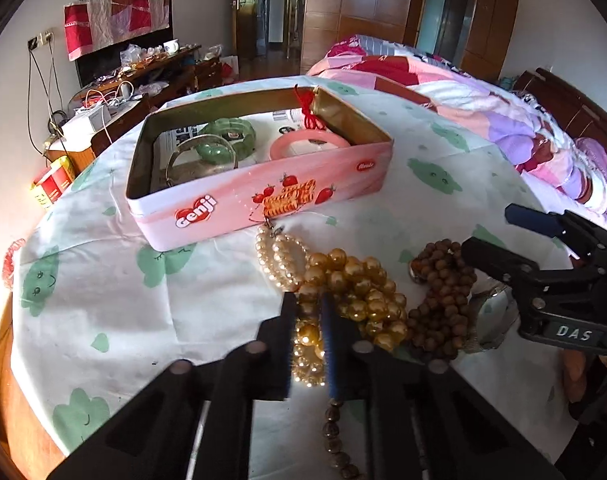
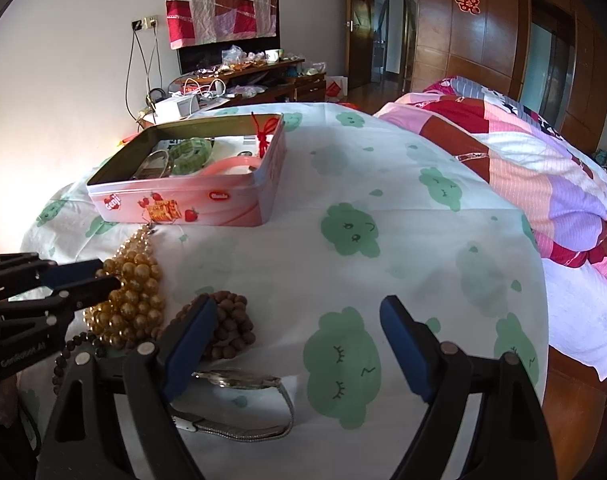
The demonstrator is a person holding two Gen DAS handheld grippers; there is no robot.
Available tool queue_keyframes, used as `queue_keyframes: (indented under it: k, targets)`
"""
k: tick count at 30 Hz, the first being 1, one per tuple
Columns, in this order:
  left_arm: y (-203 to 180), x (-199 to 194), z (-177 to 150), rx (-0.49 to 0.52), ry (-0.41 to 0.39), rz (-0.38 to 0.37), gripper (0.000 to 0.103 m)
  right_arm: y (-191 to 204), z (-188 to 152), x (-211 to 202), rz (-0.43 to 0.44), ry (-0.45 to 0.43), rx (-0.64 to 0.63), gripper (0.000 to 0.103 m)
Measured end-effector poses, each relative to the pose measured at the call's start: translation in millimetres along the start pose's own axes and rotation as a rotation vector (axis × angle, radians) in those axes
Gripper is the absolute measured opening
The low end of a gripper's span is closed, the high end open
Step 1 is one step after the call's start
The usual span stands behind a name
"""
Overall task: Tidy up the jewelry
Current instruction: 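Move both open tools back over the loose jewelry on the cloth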
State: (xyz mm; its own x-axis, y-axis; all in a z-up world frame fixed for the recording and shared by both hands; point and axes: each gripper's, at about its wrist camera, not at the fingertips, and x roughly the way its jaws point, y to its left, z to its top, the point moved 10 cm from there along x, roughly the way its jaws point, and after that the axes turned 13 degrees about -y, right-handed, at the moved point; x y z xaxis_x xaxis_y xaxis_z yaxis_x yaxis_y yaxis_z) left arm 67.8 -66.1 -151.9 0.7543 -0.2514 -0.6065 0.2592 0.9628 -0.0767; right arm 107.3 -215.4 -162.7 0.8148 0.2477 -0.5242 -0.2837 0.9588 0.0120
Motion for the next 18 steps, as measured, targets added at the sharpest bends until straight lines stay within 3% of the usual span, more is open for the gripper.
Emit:
queue_keyframes:
  k: [10, 14, 18]
  targets:
    - [13.9, -52.7, 59.8, -0.050, -0.202, -0.003, 0.010, -4.6, -2.1, 1.1, -0.003, 0.002, 0.027, 0.087]
    - [26.9, -63.0, 72.3, -0.073, -0.238, 0.013, 0.010, -6.1, -2.3, 1.2, -0.003, 0.006, 0.040, 0.087]
    - [41.2, -56.7, 67.9, -0.092, -0.225, 0.043, 0.010, -6.0, -1.6, 0.1, -0.007, 0.001, 0.037, 0.087]
